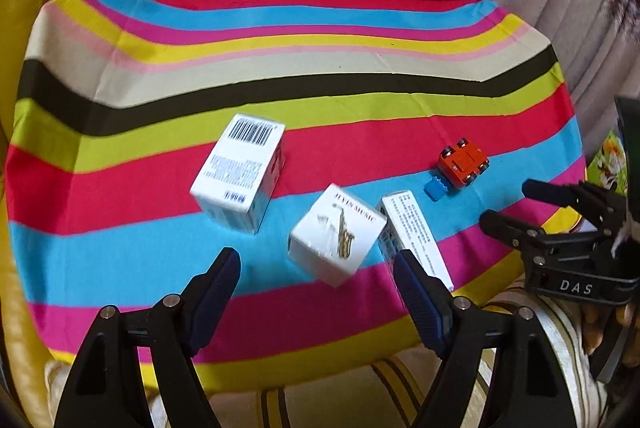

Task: Organize rigid objects
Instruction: 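Grasp the red toy car with the right tool while the left grasps the JIYIN MUSIC box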

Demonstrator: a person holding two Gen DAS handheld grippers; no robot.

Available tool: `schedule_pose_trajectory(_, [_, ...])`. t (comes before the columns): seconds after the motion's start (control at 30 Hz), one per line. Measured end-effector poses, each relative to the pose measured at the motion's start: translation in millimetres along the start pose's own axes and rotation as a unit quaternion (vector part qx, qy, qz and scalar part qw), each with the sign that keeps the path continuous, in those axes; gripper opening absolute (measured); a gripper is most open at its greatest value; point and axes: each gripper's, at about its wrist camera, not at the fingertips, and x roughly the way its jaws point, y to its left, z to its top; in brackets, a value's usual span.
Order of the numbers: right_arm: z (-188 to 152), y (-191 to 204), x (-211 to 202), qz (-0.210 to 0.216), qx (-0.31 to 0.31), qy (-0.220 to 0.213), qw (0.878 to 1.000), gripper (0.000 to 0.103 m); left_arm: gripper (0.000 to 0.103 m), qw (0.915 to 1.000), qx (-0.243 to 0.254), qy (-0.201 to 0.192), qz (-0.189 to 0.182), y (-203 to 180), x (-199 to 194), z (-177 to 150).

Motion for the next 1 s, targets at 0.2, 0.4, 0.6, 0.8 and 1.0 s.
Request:
schedule_pose_trajectory(0.2, [12.7, 6.5, 12.0, -0.002, -0.010, 0.002, 1.000, 0.082, 0.075, 0.9999, 0.016, 0.003, -0.003, -3.4, 9.0, 6.4])
schedule_pose_trajectory(0.4, [22.7, 7.6, 21.8, -0.001, -0.011, 0.006, 1.000, 0.082, 0.059, 0.9996, 0.021, 0.013, -0.016, -4.7, 17.1, 6.2])
schedule_pose_trajectory(0.6, [27.5, 5.8, 27.7, 0.005, 0.001, 0.004, 1.000, 0.082, 0.051, 0.9993, 0.021, 0.014, -0.026, -4.3, 21.0, 5.3])
schedule_pose_trajectory(0.8, [27.8, -0.8, 27.0, 0.021, 0.025, -0.005, 0.999, 0.067, 0.050, 0.9993, 0.027, 0.006, -0.024, -8.4, 21.9, 3.4])
schedule_pose_trajectory(1.0, [23.8, -2.1, 20.7, 0.024, 0.033, -0.026, 0.999, 0.061, 0.050, 0.9994, 0.022, 0.001, -0.025, -6.9, 20.4, 0.8])
